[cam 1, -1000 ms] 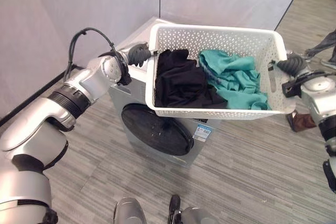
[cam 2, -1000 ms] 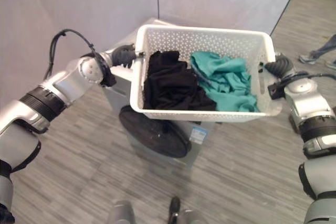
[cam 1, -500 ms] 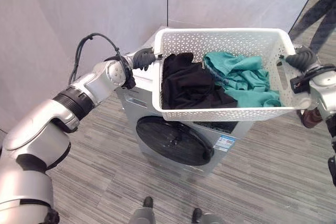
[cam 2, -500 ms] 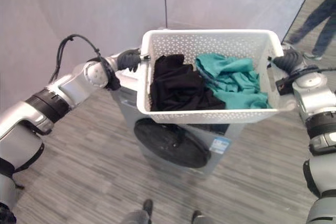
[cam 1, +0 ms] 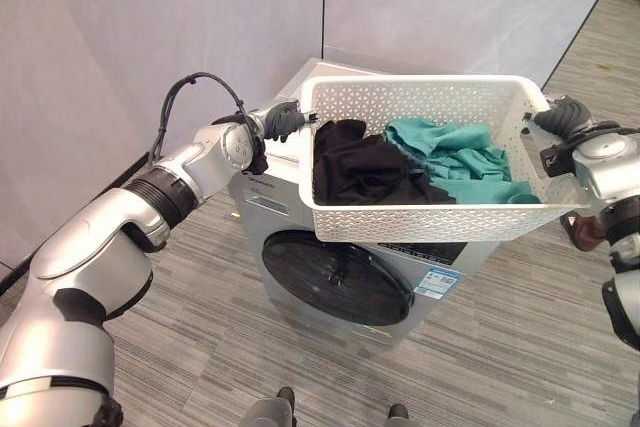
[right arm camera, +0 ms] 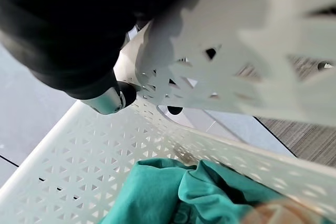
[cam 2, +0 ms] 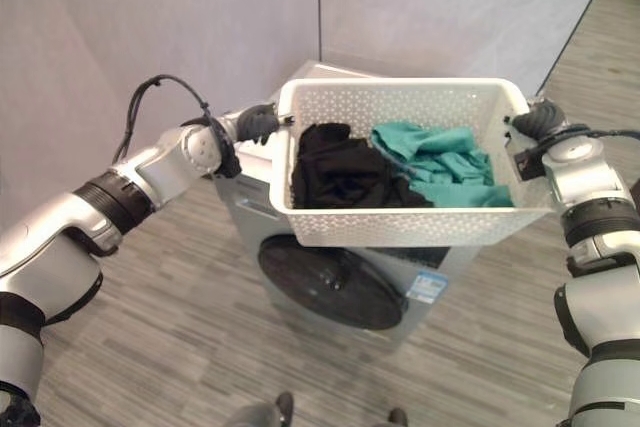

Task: Grab the laundry basket,head to the washer,open it,put in the laundry and shut it.

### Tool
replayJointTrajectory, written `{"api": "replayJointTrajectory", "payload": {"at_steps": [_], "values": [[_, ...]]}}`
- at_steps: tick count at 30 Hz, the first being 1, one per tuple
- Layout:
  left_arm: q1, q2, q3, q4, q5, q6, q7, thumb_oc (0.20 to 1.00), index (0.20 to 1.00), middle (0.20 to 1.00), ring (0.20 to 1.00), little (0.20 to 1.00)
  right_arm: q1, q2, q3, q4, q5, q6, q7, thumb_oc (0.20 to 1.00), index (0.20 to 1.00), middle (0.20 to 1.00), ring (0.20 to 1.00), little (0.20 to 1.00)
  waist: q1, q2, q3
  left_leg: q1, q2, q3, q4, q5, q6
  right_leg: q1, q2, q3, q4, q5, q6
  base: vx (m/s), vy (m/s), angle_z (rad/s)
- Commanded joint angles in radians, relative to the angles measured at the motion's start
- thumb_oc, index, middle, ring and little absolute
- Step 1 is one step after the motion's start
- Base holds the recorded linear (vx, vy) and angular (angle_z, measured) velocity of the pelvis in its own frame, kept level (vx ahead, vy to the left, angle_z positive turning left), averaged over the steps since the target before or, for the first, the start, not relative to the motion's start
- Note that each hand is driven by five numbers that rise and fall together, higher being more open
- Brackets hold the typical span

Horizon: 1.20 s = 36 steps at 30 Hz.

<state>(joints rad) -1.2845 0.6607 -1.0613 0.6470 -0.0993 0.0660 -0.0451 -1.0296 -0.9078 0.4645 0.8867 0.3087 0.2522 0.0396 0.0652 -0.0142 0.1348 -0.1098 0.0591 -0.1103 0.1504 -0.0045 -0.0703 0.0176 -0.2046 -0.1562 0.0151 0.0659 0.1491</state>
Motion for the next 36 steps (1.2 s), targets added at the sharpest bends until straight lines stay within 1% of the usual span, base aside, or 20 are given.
{"api": "replayJointTrajectory", "payload": {"at_steps": [1,3,6,8,10,11,15,16,19,23,27,28,32,36], "values": [[-0.199,-0.122,0.032,0.044,0.055,-0.089,0.047,0.200,0.200,0.200,0.200,0.200,-0.059,0.044,0.010,-0.107,0.028,-0.094,-0.057,0.200,0.200,0.200,0.200,0.200,0.027,0.034,-0.007,0.072,0.024,0.002,-0.077,-0.004,0.028,0.015,-0.039,0.040,0.054,-0.065,0.030,0.12,-0.204,0.22],[-0.240,-0.161,0.028,0.069,0.025,-0.092,0.071,0.200,0.200,0.200,0.200,0.200,-0.099,0.060,0.029,-0.103,0.035,-0.101,-0.081,0.200,0.200,0.200,0.200,0.200,0.030,0.026,-0.021,0.085,0.045,-0.012,-0.104,0.010,0.015,0.039,-0.018,0.014,0.034,-0.080,0.020,0.11,-0.169,0.16],[-0.277,-0.191,0.012,0.102,0.002,-0.102,0.090,0.200,0.200,0.200,0.200,0.200,-0.185,0.084,0.096,-0.010,0.039,-0.102,-0.085,0.200,0.200,0.200,0.200,0.200,0.029,0.024,-0.031,0.097,0.064,-0.023,-0.151,0.040,0.000,0.056,0.001,-0.009,0.001,-0.075,0.018,0.08,-0.102,0.18],[-0.298,-0.223,-0.004,0.139,0.001,-0.101,0.098,0.200,0.200,0.200,0.200,0.200,-0.243,0.107,0.137,0.061,0.039,-0.099,-0.082,0.200,0.200,0.200,0.200,0.200,0.029,0.021,-0.042,0.103,0.075,-0.024,-0.172,0.040,-0.008,0.069,0.010,-0.025,-0.019,-0.081,0.019,0.10,-0.082,0.06],[-0.330,-0.248,-0.018,0.183,0.000,-0.102,0.107,0.200,0.200,0.200,0.200,0.200,-0.308,0.126,0.189,0.137,0.032,-0.099,-0.079,0.200,0.200,0.200,0.200,0.200,0.024,0.024,-0.042,0.102,0.082,-0.029,-0.187,0.048,-0.013,0.072,0.018,-0.035,-0.033,-0.079,0.018,0.05,-0.051,0.15],[-0.385,-0.281,-0.059,0.268,0.018,-0.098,0.119,0.200,0.200,0.200,0.200,0.200,-0.388,0.168,0.235,0.252,0.038,-0.093,-0.073,0.200,0.200,0.200,0.200,0.200,0.015,0.027,-0.037,0.092,0.085,-0.028,-0.207,0.061,-0.019,0.061,0.022,-0.041,-0.038,-0.077,0.017,0.02,-0.018,0.15],[-0.430,-0.302,-0.085,0.332,0.034,-0.099,0.129,0.200,0.200,0.200,0.200,0.200,-0.448,0.201,0.269,0.333,0.045,-0.100,-0.064,0.200,0.200,0.200,0.200,0.200,0.007,0.030,-0.026,0.073,0.087,-0.026,-0.218,0.071,-0.023,0.042,0.022,-0.043,-0.050,-0.065,0.019,-0.01,0.003,0.03],[-0.470,-0.311,-0.100,0.374,0.043,-0.103,0.137,0.200,0.200,0.200,0.200,0.200,-0.486,0.226,0.288,0.383,0.047,-0.102,-0.063,0.200,0.200,0.200,0.200,0.200,0.004,0.032,-0.024,0.054,0.086,-0.022,-0.223,0.074,-0.024,0.028,0.020,-0.045,-0.069,-0.052,0.023,-0.05,0.030,0.03],[-0.538,-0.318,-0.121,0.429,0.039,-0.110,0.152,0.200,0.200,0.200,0.200,0.200,-0.543,0.253,0.312,0.439,0.053,-0.107,-0.056,0.200,0.200,0.200,0.200,0.200,0.003,0.031,-0.015,0.018,0.081,-0.017,-0.228,0.081,-0.027,0.000,0.017,-0.045,-0.088,-0.033,0.030,-0.07,0.036,-0.05],[-0.599,-0.317,-0.119,0.459,0.014,-0.122,0.167,0.200,0.200,0.200,0.200,0.200,-0.597,0.276,0.336,0.474,0.067,-0.112,-0.065,0.200,0.200,0.200,0.200,0.200,0.005,0.026,-0.010,-0.029,0.067,-0.016,-0.233,0.090,-0.026,-0.037,0.009,-0.049,-0.098,-0.017,0.035,-0.02,0.035,0.05],[-0.630,-0.317,-0.116,0.468,0.004,-0.131,0.189,0.200,0.200,0.200,0.200,0.200,-0.636,0.301,0.355,0.479,0.067,-0.114,-0.062,0.200,0.200,0.200,0.200,0.200,0.008,0.017,-0.008,-0.047,0.056,-0.022,-0.232,0.089,-0.022,-0.047,0.002,-0.051,-0.098,-0.013,0.038,0.03,0.048,0.05],[-0.631,-0.323,-0.117,0.481,0.002,-0.133,0.188,0.200,0.200,0.200,0.200,0.200,-0.663,0.319,0.369,0.491,0.064,-0.114,-0.061,0.200,0.200,0.200,0.200,0.200,0.009,0.012,-0.004,-0.052,0.050,-0.024,-0.231,0.087,-0.019,-0.050,-0.002,-0.052,-0.097,-0.010,0.040,0.03,0.050,0.13],[-0.648,-0.343,-0.123,0.516,0.002,-0.130,0.193,0.200,0.200,0.200,0.200,0.200,-0.707,0.341,0.382,0.531,0.068,-0.114,-0.058,0.200,0.200,0.200,0.200,0.200,0.012,0.005,0.006,-0.071,0.041,-0.025,-0.231,0.088,-0.016,-0.058,-0.010,-0.060,-0.099,-0.002,0.044,0.00,0.040,0.09],[-0.668,-0.371,-0.119,0.538,-0.005,-0.137,0.205,0.200,0.200,0.200,0.200,0.200,-0.780,0.329,0.415,0.589,0.071,-0.116,-0.062,0.200,0.200,0.200,0.200,0.200,0.008,0.002,0.021,-0.109,0.027,-0.029,-0.235,0.095,-0.017,-0.087,-0.021,-0.071,-0.101,0.011,0.050,-0.03,0.021,0.07]]}}
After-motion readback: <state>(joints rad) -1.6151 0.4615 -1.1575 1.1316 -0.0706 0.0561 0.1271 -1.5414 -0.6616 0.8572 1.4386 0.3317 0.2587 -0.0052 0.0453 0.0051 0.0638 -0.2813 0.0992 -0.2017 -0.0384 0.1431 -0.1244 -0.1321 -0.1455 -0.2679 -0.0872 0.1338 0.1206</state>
